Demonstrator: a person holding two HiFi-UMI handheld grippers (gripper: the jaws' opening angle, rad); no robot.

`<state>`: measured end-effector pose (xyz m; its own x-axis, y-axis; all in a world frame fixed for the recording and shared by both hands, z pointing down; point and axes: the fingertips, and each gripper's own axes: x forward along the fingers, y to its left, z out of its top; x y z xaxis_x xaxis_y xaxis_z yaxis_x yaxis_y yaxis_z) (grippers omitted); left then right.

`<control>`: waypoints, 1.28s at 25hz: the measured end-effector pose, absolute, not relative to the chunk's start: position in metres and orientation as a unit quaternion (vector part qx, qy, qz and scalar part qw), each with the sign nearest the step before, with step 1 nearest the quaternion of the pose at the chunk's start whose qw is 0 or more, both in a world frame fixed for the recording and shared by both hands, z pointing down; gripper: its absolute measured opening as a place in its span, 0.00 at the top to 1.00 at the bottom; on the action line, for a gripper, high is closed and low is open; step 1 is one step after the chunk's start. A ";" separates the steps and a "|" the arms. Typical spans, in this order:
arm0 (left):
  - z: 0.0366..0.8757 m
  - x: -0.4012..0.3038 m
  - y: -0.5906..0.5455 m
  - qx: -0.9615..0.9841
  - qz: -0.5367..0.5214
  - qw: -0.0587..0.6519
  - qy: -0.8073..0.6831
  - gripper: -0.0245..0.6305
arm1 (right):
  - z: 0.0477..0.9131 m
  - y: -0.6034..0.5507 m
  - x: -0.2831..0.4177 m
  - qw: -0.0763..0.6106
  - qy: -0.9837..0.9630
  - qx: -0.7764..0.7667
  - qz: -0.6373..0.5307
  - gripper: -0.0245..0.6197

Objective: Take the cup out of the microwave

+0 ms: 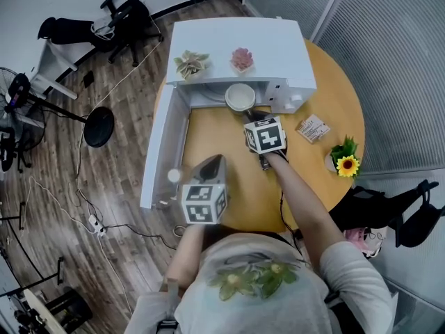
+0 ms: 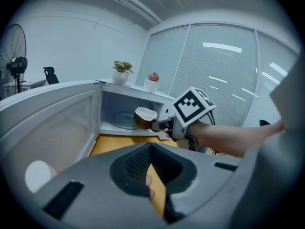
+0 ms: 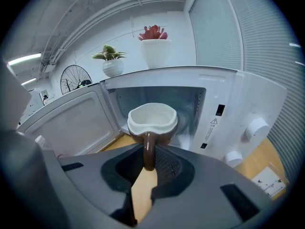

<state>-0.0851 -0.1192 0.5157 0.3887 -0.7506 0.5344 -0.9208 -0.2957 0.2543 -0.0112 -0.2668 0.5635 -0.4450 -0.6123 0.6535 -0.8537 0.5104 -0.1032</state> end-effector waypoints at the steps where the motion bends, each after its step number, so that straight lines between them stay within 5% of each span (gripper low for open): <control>1: 0.515 -0.085 -0.119 0.788 0.158 0.267 -0.531 0.96 | 0.563 -0.264 -0.011 0.281 -0.823 0.443 0.216 0.87; 32: 0.495 -0.083 -0.103 0.789 0.157 0.236 -0.544 0.96 | 0.492 -0.167 0.012 0.237 -0.864 0.413 0.163 0.87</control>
<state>-0.0828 -0.1030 0.4953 0.3580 -0.7856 0.5046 -0.9337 -0.2958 0.2019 0.0124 -0.1670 0.4924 -0.5463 -0.6360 0.5451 -0.7911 0.6056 -0.0862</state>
